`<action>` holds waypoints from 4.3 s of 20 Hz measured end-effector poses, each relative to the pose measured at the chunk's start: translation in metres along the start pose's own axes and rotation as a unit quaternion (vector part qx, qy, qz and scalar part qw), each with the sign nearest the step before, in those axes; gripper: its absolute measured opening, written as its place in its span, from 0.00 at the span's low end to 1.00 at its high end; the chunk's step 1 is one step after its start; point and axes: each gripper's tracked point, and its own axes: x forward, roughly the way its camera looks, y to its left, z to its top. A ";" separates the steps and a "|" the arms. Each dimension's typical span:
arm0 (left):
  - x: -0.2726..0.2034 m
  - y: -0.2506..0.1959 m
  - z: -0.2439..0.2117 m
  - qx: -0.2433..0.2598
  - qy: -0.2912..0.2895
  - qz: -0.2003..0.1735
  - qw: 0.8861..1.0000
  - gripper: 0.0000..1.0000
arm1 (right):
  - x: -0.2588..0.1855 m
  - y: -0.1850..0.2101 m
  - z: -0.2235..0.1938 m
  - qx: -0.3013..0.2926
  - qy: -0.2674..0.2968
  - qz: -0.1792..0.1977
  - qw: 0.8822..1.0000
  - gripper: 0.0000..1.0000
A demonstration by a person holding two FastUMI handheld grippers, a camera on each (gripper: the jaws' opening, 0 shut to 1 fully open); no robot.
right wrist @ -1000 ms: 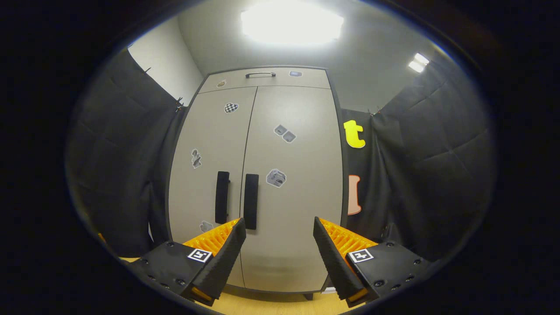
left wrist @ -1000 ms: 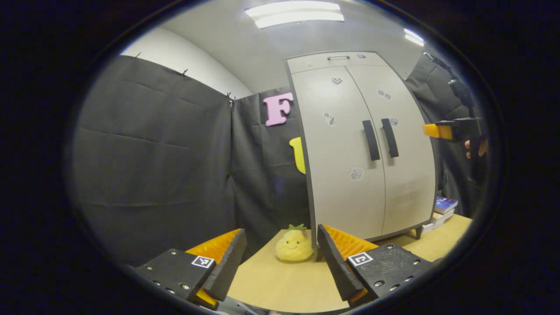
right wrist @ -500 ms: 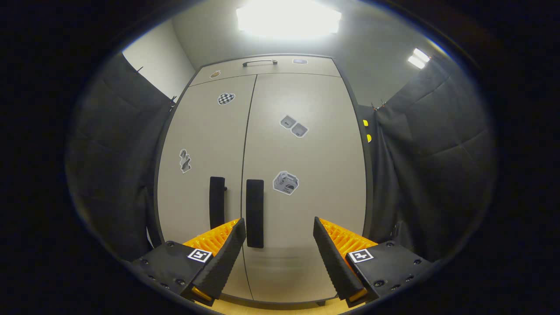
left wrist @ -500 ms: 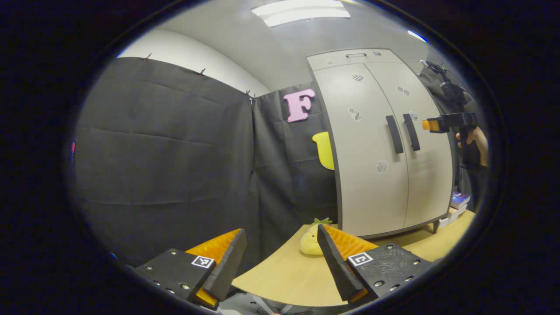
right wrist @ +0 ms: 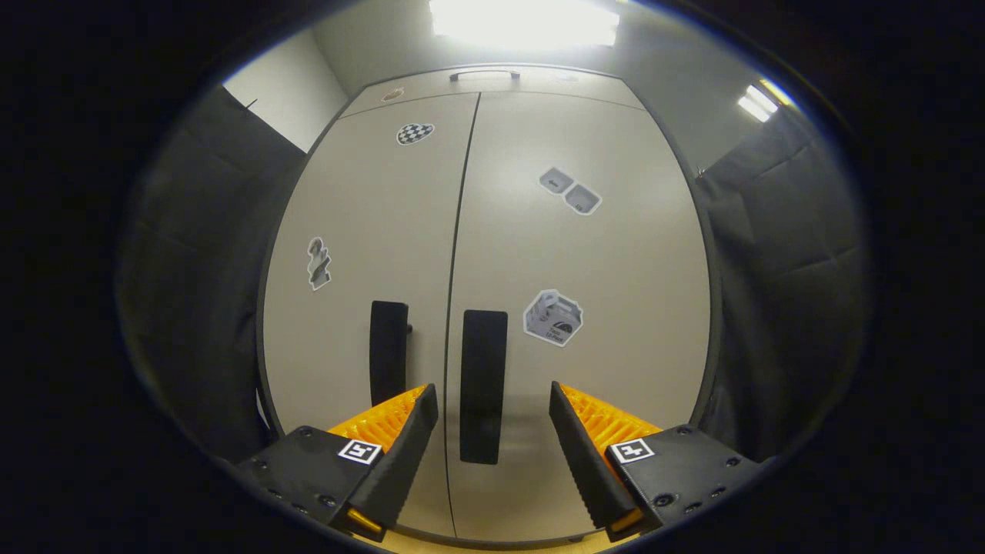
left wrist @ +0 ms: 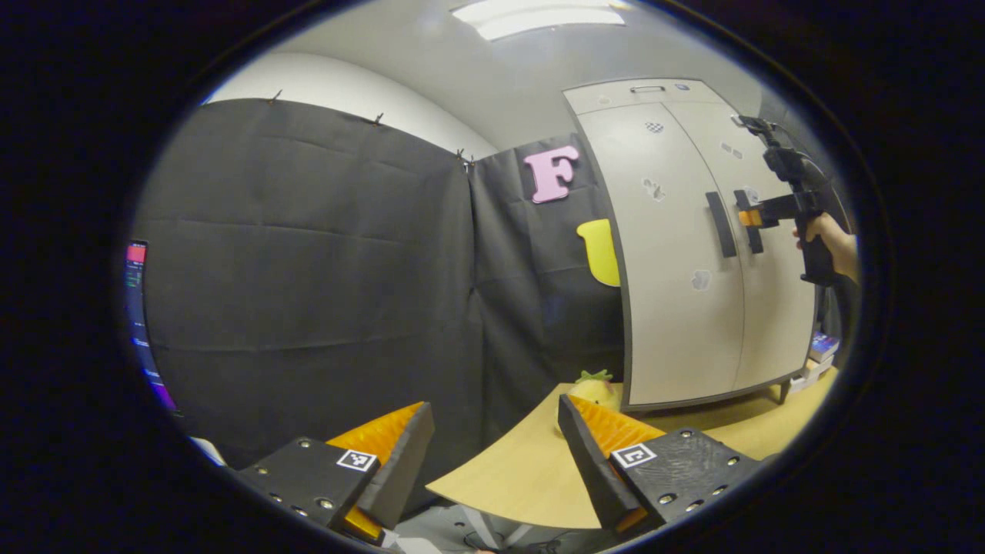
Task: Open the right door of the double-door shoe cabinet with the right hand, and open the left door with the left hand.
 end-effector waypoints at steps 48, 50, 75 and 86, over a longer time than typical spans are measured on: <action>0.005 -0.149 0.052 -0.019 -0.044 -0.174 0.983 0.96 | -0.090 -0.033 -0.010 0.083 0.136 0.183 0.970 0.12; 0.006 -0.158 0.055 -0.019 -0.047 -0.182 0.982 0.96 | -0.092 -0.038 -0.011 0.087 0.137 0.186 0.969 0.12; -0.014 -0.256 0.060 -0.008 -0.036 -0.250 0.968 0.96 | -0.108 -0.095 -0.010 0.074 0.115 0.132 0.982 0.12; -0.009 -0.283 0.048 -0.011 -0.017 -0.275 0.961 0.96 | -0.104 -0.120 -0.011 0.120 0.106 0.057 0.986 0.11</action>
